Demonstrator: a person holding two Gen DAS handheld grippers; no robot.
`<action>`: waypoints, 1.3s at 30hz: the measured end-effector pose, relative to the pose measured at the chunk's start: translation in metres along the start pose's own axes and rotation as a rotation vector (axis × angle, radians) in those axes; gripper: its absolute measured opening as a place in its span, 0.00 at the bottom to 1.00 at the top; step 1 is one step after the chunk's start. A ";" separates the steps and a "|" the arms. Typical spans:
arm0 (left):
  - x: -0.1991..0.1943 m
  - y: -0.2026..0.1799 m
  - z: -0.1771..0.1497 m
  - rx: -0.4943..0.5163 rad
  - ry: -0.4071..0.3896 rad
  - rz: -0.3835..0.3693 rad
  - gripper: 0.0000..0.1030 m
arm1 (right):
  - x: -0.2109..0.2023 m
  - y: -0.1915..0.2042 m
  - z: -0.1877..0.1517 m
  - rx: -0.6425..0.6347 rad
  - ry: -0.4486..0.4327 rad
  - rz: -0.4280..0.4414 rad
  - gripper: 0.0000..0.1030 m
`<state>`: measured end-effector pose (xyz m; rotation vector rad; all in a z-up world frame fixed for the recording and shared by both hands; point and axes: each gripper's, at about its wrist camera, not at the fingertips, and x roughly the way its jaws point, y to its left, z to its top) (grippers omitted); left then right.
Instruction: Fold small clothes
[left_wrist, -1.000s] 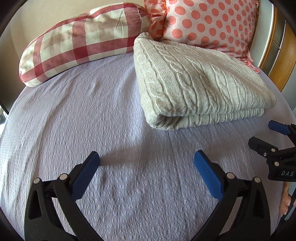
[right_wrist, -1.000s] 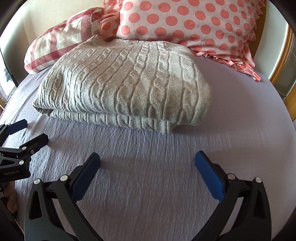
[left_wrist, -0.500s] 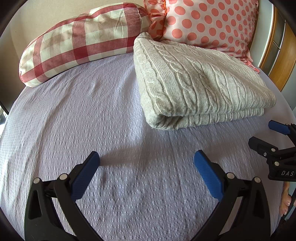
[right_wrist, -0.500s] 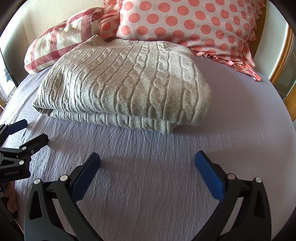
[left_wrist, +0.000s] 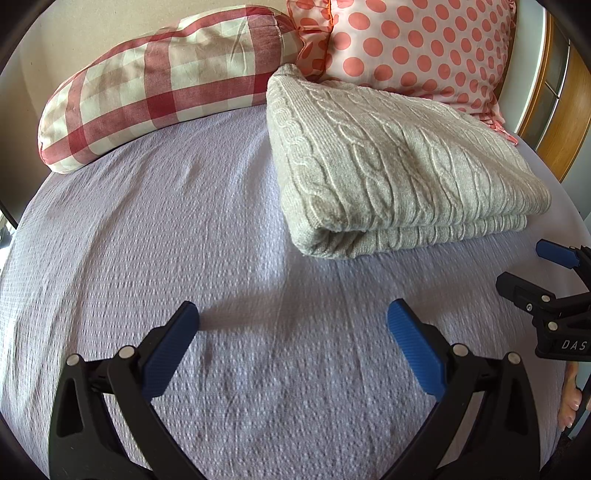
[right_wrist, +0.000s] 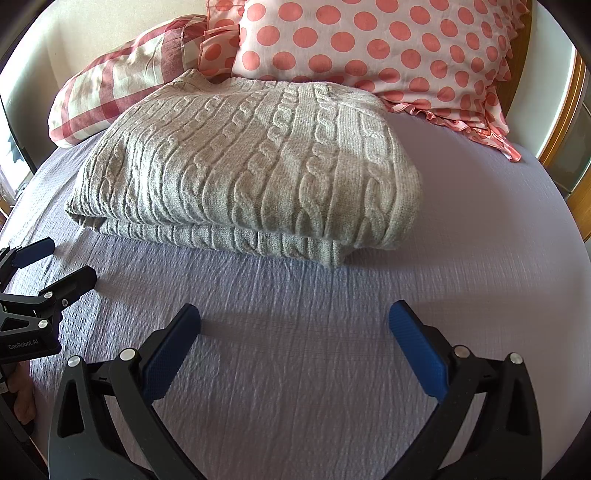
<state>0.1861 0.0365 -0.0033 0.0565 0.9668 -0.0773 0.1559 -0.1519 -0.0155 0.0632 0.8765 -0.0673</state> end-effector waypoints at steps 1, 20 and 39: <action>0.000 0.000 0.000 0.000 0.000 0.000 0.98 | 0.000 0.000 0.000 0.000 0.000 0.000 0.99; 0.000 0.000 0.000 0.000 0.000 0.000 0.98 | 0.000 -0.001 0.000 0.000 0.000 0.000 0.99; 0.000 0.000 0.000 -0.001 0.000 0.001 0.98 | 0.000 0.000 0.000 -0.001 0.000 0.001 0.99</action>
